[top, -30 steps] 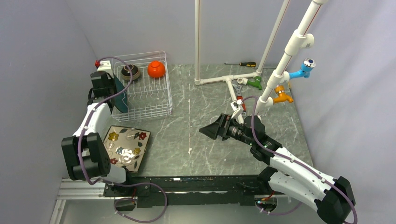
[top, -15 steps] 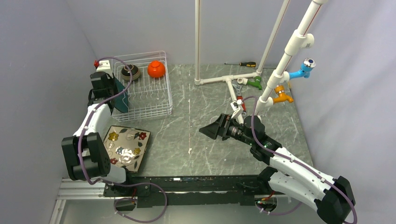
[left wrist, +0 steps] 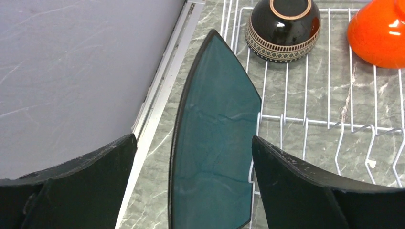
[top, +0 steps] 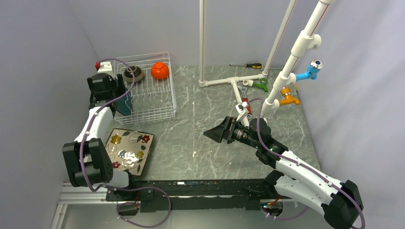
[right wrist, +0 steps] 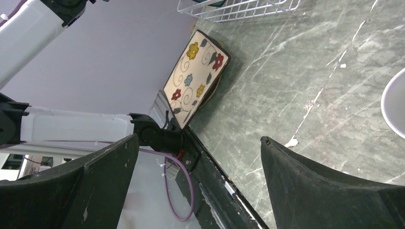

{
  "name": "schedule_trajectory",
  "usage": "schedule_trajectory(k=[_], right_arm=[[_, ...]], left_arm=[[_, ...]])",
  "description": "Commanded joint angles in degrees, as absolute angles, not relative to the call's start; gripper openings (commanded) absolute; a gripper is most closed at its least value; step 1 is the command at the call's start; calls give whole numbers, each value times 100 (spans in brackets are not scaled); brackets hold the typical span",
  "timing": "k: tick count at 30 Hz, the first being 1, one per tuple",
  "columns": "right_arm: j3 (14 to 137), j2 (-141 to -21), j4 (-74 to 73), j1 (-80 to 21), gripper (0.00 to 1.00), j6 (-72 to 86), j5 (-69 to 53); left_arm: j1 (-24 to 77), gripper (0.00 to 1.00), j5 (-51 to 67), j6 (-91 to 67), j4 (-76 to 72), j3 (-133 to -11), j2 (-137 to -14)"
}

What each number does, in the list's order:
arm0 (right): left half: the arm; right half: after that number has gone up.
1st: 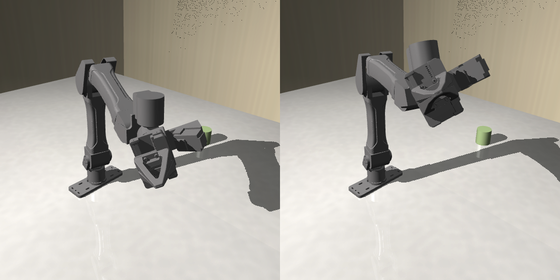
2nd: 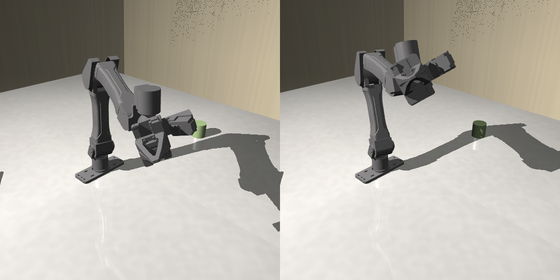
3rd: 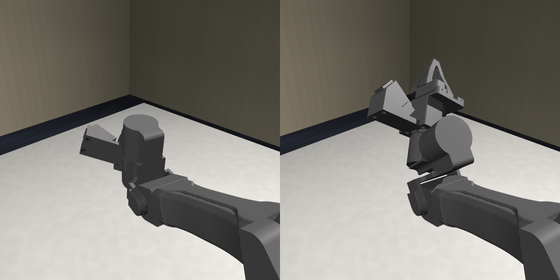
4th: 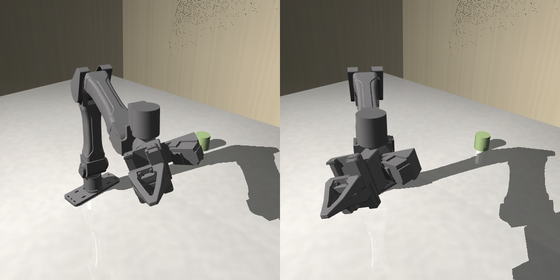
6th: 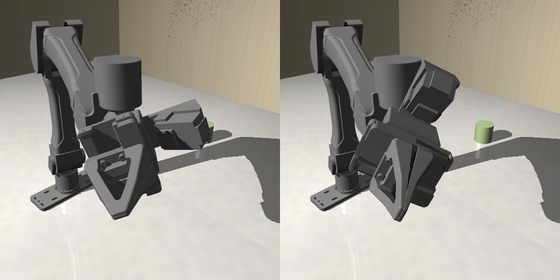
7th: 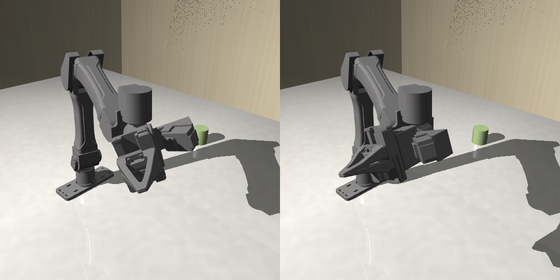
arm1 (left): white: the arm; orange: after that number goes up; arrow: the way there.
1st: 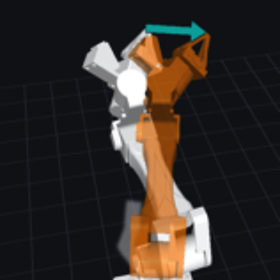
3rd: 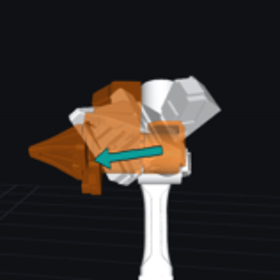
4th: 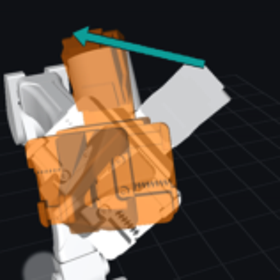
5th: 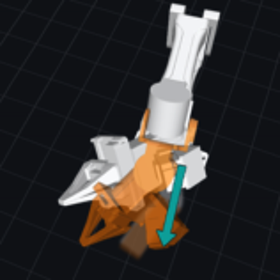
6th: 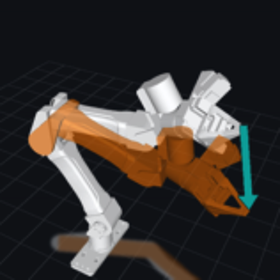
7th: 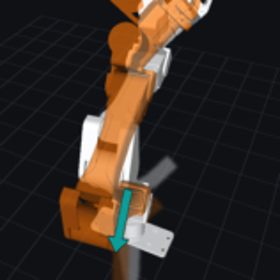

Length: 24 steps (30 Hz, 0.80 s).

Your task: Load the mixed dishes into the dish rack

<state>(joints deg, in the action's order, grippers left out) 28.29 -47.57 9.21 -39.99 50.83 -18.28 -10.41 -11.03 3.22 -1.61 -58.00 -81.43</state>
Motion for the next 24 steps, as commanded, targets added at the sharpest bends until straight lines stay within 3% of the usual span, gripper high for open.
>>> schedule_trajectory(k=[1, 10, 16, 24], right_arm=[[2836, -4782, 1228, -3962, 100, 5119, -1885], [3097, -4791, 901, -3981, 99, 4889, -1682], [3486, -5147, 844, -4354, 98, 4837, -1327], [4386, -6768, 1224, -5806, 97, 5018, -385]], left_arm=[[-1027, 99, -1427, 242, 64, -6089, -7628], [-1024, 99, -1351, -782, 1761, -6507, -6591], [-568, 97, -171, -918, 1167, -5784, -5286], [535, 97, 409, -490, 978, -5986, -5239]])
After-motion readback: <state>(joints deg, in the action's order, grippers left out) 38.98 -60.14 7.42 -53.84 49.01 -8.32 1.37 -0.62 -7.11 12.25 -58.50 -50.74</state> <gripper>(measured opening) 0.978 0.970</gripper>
